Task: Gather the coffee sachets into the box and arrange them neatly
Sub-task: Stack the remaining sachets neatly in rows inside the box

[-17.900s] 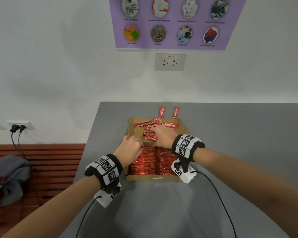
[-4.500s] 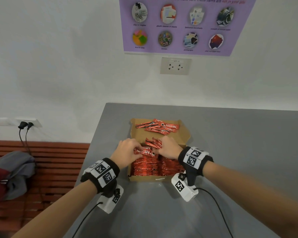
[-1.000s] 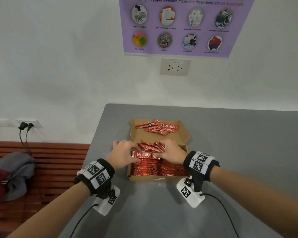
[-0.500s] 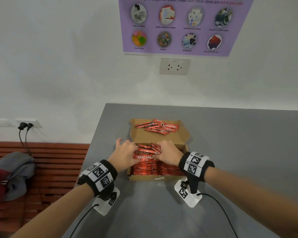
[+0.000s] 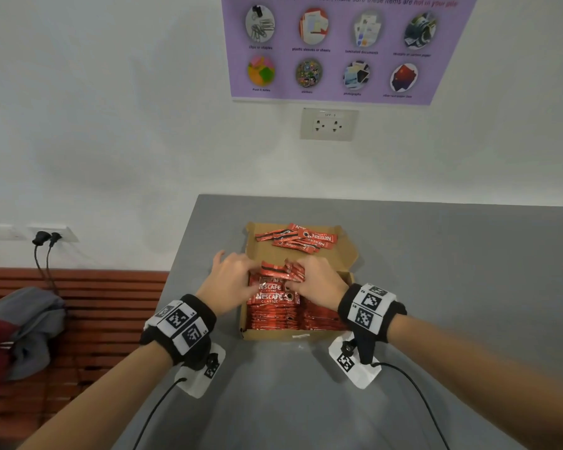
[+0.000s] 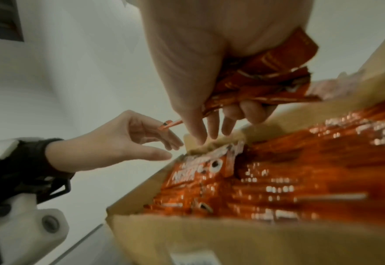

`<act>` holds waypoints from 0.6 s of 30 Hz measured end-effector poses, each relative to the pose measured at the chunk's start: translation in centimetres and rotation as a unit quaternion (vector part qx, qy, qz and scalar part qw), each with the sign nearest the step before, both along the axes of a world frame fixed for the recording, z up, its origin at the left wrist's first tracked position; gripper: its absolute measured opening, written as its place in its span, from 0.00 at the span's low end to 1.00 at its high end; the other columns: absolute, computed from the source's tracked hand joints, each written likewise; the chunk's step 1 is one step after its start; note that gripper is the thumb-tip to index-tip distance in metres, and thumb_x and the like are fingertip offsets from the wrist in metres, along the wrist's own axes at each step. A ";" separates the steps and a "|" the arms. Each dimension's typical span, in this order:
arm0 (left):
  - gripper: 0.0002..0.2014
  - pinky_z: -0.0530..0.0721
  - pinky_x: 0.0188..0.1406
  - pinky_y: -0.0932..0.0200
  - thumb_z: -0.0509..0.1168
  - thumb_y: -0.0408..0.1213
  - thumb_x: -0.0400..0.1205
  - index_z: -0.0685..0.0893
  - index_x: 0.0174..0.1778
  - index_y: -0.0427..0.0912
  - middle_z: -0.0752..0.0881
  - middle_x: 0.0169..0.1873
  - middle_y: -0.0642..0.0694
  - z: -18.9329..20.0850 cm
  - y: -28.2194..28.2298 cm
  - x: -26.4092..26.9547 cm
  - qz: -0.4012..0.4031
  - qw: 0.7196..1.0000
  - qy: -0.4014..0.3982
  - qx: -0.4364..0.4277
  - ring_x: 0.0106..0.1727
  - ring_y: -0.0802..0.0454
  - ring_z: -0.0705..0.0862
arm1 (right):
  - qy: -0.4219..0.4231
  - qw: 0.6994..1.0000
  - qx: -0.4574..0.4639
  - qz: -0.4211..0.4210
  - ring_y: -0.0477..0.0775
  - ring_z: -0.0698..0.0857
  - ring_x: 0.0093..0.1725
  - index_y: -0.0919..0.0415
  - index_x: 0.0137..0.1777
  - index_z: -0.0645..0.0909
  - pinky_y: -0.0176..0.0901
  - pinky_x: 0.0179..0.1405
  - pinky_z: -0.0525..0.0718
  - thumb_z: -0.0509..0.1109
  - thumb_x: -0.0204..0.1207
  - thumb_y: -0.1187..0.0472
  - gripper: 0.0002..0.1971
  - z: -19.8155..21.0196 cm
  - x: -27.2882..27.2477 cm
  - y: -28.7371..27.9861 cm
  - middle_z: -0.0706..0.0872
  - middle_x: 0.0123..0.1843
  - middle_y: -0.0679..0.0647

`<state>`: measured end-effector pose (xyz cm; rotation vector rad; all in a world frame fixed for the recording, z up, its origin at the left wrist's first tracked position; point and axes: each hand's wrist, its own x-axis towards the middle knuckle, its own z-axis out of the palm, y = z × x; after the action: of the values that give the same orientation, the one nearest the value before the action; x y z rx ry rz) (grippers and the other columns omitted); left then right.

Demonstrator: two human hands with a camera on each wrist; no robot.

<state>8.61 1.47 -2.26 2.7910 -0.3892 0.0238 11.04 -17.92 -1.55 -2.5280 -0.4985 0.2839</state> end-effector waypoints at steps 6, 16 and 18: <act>0.12 0.78 0.38 0.73 0.58 0.38 0.85 0.81 0.61 0.40 0.85 0.44 0.50 2.7 -2.2 0.0 -0.031 0.971 0.056 -0.229 0.38 0.63 0.82 | -0.099 0.994 -0.005 0.041 0.50 0.86 0.51 0.56 0.59 0.82 0.43 0.48 0.84 0.71 0.76 0.55 0.13 1.3 0.5 -0.4 0.88 0.53 0.50; 0.08 0.78 0.39 0.80 0.68 0.31 0.78 0.87 0.50 0.46 0.84 0.32 0.60 2.4 -0.1 -0.2 0.057 0.944 -0.015 -0.324 0.35 0.69 0.85 | -0.099 0.981 0.151 -0.070 0.36 0.80 0.32 0.55 0.45 0.74 0.30 0.36 0.77 0.66 0.80 0.61 0.04 2.0 1.9 -3.9 0.80 0.36 0.42; 0.08 0.80 0.43 0.79 0.71 0.30 0.76 0.89 0.48 0.45 0.86 0.36 0.59 2.3 -0.3 -0.4 0.051 0.934 -0.024 -0.353 0.40 0.71 0.85 | -0.109 0.973 0.197 -0.055 0.32 0.78 0.30 0.55 0.43 0.75 0.24 0.32 0.72 0.66 0.80 0.62 0.04 2.8 1.8 -3.5 0.78 0.33 0.40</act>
<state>8.21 1.18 0.01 2.0948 -0.1894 0.2122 12.80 -21.42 1.21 -2.1944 -0.4457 -0.1278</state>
